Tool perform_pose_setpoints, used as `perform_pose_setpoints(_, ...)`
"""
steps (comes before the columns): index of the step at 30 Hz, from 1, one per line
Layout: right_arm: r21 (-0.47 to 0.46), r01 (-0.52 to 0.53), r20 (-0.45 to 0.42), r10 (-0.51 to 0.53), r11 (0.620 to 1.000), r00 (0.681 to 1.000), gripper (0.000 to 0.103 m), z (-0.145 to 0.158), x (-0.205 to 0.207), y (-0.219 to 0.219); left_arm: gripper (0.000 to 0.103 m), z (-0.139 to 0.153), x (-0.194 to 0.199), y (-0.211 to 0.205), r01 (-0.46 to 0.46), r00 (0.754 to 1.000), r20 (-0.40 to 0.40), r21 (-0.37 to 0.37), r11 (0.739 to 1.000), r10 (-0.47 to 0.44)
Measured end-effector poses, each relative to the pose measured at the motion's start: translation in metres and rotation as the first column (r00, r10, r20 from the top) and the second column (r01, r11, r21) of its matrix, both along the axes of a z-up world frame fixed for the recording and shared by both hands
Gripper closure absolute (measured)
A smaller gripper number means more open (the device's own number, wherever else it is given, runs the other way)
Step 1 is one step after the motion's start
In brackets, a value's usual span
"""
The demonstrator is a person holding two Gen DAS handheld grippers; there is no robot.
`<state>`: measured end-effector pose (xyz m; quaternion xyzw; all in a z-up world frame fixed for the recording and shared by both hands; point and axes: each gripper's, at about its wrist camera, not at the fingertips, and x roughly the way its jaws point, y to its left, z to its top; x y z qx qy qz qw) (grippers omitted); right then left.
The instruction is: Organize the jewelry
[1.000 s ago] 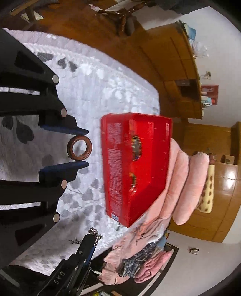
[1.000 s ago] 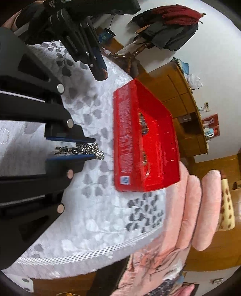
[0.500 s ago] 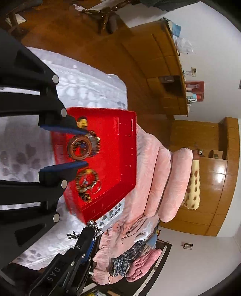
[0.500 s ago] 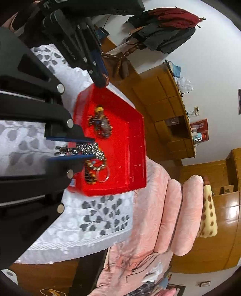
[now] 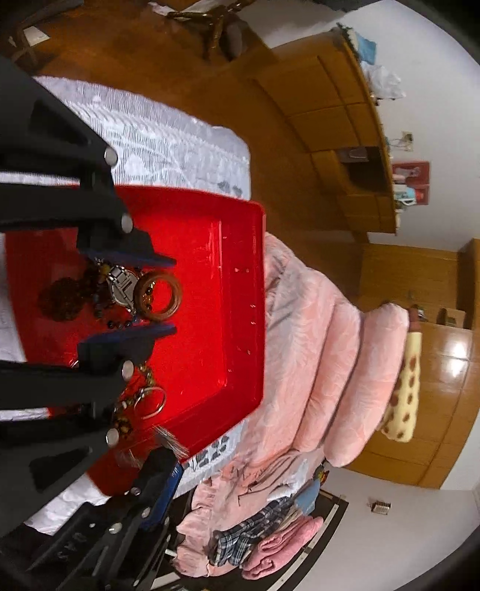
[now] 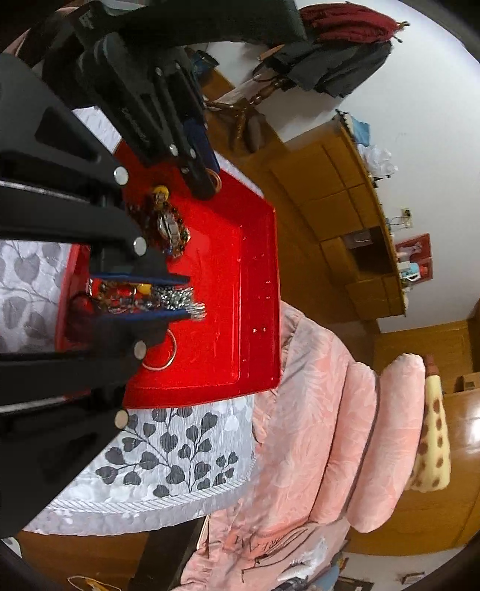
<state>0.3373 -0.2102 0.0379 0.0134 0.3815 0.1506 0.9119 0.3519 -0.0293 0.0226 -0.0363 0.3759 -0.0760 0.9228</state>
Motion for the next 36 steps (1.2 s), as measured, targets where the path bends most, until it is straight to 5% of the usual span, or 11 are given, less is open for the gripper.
perform_pose_setpoints(2, -0.026, 0.025, 0.022, -0.024, 0.999, 0.999, 0.057, -0.002, 0.0, -0.002, 0.049, -0.006, 0.001, 0.0, -0.001, 1.0, 0.003, 0.007, 1.0, 0.001)
perform_pose_setpoints(12, -0.044, 0.112, 0.099, -0.107, 0.993, 0.989, 0.048, 0.011, -0.015, -0.024, 0.041, 0.007, -0.013, 0.009, -0.025, 0.998, 0.067, 0.015, 1.0, 0.024)
perform_pose_setpoints(27, -0.037, 0.149, 0.083, -0.145, 0.988, 0.986, 0.018, -0.005, -0.062, -0.036, 0.017, 0.005, -0.077, 0.042, -0.101, 0.988, 0.117, 0.031, 0.994, 0.097)
perform_pose_setpoints(36, -0.032, 0.137, 0.056, -0.135, 0.99, 0.989, 0.009, -0.024, -0.113, -0.025, 0.006, -0.006, -0.128, 0.045, -0.109, 0.986, 0.127, 0.033, 0.993, 0.104)
